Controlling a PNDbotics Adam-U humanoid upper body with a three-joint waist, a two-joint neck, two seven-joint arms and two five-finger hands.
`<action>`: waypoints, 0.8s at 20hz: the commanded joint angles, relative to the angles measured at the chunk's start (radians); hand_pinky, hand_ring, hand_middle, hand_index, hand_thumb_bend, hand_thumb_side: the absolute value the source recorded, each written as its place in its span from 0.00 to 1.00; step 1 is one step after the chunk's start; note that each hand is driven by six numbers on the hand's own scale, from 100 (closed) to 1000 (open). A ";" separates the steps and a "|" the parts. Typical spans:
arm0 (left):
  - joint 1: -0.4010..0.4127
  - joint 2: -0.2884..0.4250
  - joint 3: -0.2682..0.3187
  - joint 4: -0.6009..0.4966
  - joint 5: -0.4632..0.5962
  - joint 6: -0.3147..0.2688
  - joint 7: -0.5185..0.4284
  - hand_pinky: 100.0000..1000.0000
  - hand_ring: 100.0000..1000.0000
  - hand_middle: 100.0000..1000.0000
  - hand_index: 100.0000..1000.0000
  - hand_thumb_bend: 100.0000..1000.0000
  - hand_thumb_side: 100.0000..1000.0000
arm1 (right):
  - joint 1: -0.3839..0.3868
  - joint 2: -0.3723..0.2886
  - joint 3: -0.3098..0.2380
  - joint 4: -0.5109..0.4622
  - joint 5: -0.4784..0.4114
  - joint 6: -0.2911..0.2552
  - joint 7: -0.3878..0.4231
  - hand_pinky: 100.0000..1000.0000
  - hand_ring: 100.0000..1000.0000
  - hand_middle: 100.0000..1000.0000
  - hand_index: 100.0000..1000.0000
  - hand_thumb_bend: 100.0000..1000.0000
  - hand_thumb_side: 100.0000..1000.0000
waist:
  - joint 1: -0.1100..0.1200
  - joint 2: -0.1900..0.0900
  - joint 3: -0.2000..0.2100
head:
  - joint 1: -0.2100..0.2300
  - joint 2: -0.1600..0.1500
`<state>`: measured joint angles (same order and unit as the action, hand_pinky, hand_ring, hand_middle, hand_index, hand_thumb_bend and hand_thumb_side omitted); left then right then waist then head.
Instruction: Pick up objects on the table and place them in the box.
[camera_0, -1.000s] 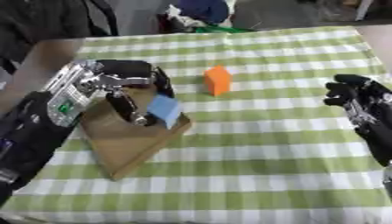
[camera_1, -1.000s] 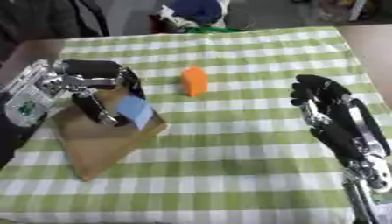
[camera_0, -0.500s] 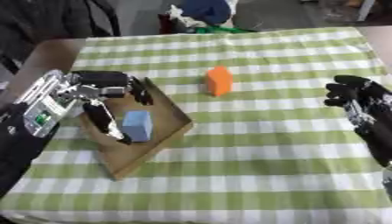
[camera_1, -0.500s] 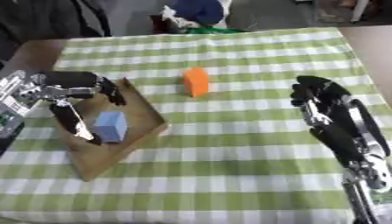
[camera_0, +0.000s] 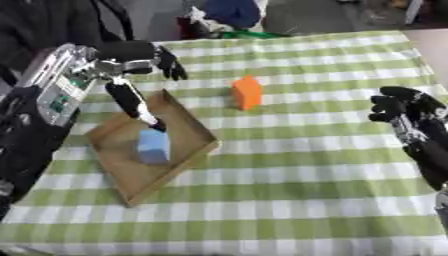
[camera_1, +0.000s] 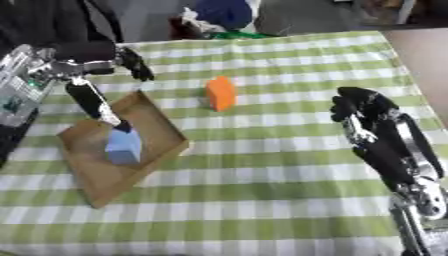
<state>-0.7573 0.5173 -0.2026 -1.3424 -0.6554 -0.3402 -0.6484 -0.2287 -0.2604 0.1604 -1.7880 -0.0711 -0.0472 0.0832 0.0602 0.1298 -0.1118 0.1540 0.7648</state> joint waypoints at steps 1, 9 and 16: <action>-0.067 -0.049 0.001 0.073 -0.034 0.001 0.010 0.74 0.67 0.63 0.81 0.70 0.30 | -0.011 -0.009 -0.003 -0.011 -0.002 -0.001 0.003 0.70 0.82 0.52 0.77 0.00 0.40 | -0.002 -0.014 -0.003 | 0.000 0.005; -0.207 -0.209 0.007 0.317 -0.218 -0.001 0.040 0.75 0.67 0.63 0.81 0.74 0.34 | -0.013 -0.005 0.001 -0.010 -0.004 0.000 0.007 0.70 0.82 0.52 0.77 0.00 0.40 | -0.003 -0.013 -0.020 | 0.006 0.005; -0.243 -0.277 0.038 0.419 -0.344 0.032 0.114 0.74 0.66 0.61 0.80 0.75 0.36 | -0.016 -0.002 0.004 -0.009 -0.006 0.000 0.010 0.70 0.82 0.52 0.77 0.00 0.40 | -0.004 -0.012 -0.025 | 0.010 0.005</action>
<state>-0.9717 0.2367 -0.1802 -0.9256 -0.9805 -0.3128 -0.5487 -0.2294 -0.2593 0.1650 -1.7879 -0.0717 -0.0450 0.0896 0.0602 0.1299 -0.1360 0.1616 0.7648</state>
